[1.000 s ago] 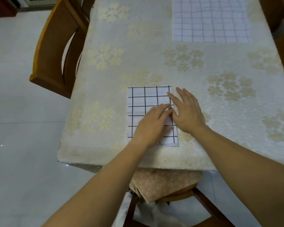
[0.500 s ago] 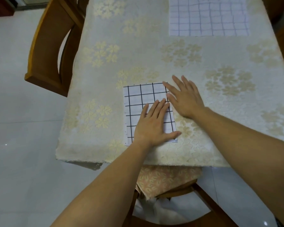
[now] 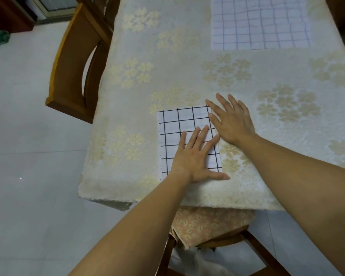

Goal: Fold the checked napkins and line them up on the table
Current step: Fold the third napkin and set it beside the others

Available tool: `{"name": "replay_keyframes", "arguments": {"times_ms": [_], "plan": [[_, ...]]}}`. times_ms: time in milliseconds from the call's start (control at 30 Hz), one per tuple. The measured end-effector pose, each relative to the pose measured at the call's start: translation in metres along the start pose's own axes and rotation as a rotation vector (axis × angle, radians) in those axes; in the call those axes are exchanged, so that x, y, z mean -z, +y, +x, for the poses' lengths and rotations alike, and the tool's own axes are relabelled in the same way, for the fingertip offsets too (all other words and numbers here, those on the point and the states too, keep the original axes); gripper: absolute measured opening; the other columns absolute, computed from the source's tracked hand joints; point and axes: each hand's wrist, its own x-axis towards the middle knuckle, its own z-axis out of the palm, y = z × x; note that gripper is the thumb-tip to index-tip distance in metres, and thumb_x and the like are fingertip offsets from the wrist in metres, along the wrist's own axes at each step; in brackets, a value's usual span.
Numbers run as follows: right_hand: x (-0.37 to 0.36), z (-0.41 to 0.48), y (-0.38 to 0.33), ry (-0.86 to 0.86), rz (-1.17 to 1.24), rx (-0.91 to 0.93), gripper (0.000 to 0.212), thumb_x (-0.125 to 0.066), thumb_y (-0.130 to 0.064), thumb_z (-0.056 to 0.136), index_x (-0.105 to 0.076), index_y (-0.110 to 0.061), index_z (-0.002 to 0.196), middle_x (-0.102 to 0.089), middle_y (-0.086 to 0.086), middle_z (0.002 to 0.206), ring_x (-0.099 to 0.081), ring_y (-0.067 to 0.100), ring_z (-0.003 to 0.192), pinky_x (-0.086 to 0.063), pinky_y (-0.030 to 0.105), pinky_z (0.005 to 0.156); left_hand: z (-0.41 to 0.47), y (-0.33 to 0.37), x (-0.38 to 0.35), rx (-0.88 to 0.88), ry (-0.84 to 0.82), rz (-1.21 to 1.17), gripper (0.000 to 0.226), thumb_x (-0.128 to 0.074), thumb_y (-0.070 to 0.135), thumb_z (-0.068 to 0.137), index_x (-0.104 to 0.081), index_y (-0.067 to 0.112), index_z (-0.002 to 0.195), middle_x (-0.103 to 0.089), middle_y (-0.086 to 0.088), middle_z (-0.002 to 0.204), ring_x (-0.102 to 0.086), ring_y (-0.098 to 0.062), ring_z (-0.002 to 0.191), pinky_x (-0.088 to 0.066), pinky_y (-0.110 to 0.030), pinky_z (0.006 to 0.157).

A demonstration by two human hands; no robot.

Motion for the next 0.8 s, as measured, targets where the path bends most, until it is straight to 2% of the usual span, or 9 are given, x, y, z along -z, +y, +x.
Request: {"name": "replay_keyframes", "arguments": {"times_ms": [67, 133, 200, 233, 300, 400, 533, 667, 800], "plan": [[0.0, 0.001, -0.001, 0.015, 0.009, -0.015, 0.055, -0.008, -0.061, 0.103, -0.005, -0.05, 0.157, -0.005, -0.012, 0.169, 0.0, 0.019, 0.156, -0.003, 0.043, 0.125, 0.0, 0.0, 0.001, -0.01, -0.019, -0.035, 0.129, -0.034, 0.105, 0.061, 0.015, 0.039, 0.161, 0.03, 0.001, 0.168, 0.03, -0.022, 0.154, 0.018, -0.06, 0.121], [0.0, -0.001, 0.0, 0.029, 0.014, -0.012, 0.056, -0.005, -0.063, 0.103, -0.003, -0.049, 0.157, -0.007, -0.011, 0.169, -0.002, 0.018, 0.156, -0.005, 0.044, 0.125, -0.002, 0.0, 0.004, -0.01, 0.042, -0.248, 0.119, -0.04, 0.099, 0.067, -0.002, 0.04, 0.163, 0.019, 0.003, 0.171, 0.021, -0.018, 0.157, 0.012, -0.057, 0.124], [0.001, -0.003, 0.001, 0.051, 0.041, 0.002, 0.056, -0.006, -0.064, 0.103, -0.002, -0.05, 0.157, -0.009, -0.007, 0.169, -0.005, 0.019, 0.156, -0.006, 0.044, 0.125, -0.004, -0.004, 0.015, 0.053, 0.237, -0.591, 0.087, -0.048, 0.081, 0.087, -0.029, 0.035, 0.158, -0.003, 0.004, 0.173, -0.001, -0.016, 0.159, -0.001, -0.05, 0.128], [0.001, -0.005, 0.001, 0.065, 0.066, 0.013, 0.056, -0.009, -0.064, 0.103, -0.004, -0.051, 0.157, -0.01, -0.005, 0.169, -0.007, 0.02, 0.156, -0.007, 0.045, 0.125, -0.003, -0.008, 0.021, 0.093, 0.368, -0.677, 0.072, -0.049, 0.069, 0.096, -0.039, 0.029, 0.154, -0.014, 0.003, 0.171, -0.012, -0.016, 0.158, -0.011, -0.046, 0.128], [0.0, -0.006, 0.002, 0.082, 0.072, 0.039, 0.055, -0.015, -0.066, 0.102, -0.009, -0.053, 0.155, -0.013, -0.004, 0.169, -0.009, 0.022, 0.156, -0.008, 0.047, 0.124, 0.004, -0.02, 0.03, 0.118, 0.543, -0.611, 0.054, -0.048, 0.049, 0.105, -0.047, 0.019, 0.15, -0.031, 0.0, 0.165, -0.029, -0.019, 0.151, -0.027, -0.042, 0.124], [-0.003, -0.005, 0.004, 0.075, 0.023, 0.052, 0.055, -0.017, -0.07, 0.1, -0.02, -0.056, 0.153, -0.016, -0.005, 0.168, -0.009, 0.023, 0.155, -0.009, 0.05, 0.124, 0.027, -0.04, 0.037, 0.05, 0.427, -0.372, 0.061, -0.055, 0.041, 0.104, -0.04, 0.012, 0.156, -0.034, -0.006, 0.164, -0.033, -0.027, 0.149, -0.029, -0.045, 0.123], [-0.005, -0.003, 0.005, 0.085, -0.006, 0.041, 0.057, -0.017, -0.072, 0.098, -0.024, -0.055, 0.152, -0.018, -0.007, 0.167, -0.01, 0.022, 0.155, -0.009, 0.049, 0.123, 0.045, -0.066, 0.037, 0.087, 0.094, -0.218, 0.094, -0.048, 0.072, 0.094, -0.011, 0.024, 0.165, -0.003, 0.006, 0.173, 0.002, -0.021, 0.159, -0.001, -0.046, 0.129], [-0.005, -0.002, 0.004, 0.082, 0.007, 0.031, 0.058, -0.02, -0.074, 0.097, -0.025, -0.055, 0.152, -0.018, -0.008, 0.167, -0.009, 0.021, 0.155, -0.008, 0.048, 0.123, 0.03, -0.092, 0.036, 0.168, 0.028, -0.117, 0.104, -0.028, 0.094, 0.081, 0.008, 0.041, 0.162, 0.017, 0.018, 0.169, 0.02, -0.017, 0.157, 0.011, -0.048, 0.127], [-0.006, -0.003, 0.005, 0.096, 0.04, 0.04, 0.058, -0.021, -0.074, 0.097, -0.027, -0.055, 0.151, -0.02, -0.007, 0.167, -0.009, 0.021, 0.155, -0.007, 0.048, 0.123, 0.013, -0.117, 0.043, 0.278, -0.035, -0.051, 0.095, -0.006, 0.091, 0.084, 0.017, 0.039, 0.16, 0.026, 0.015, 0.167, 0.026, -0.021, 0.155, 0.014, -0.053, 0.125]]}}
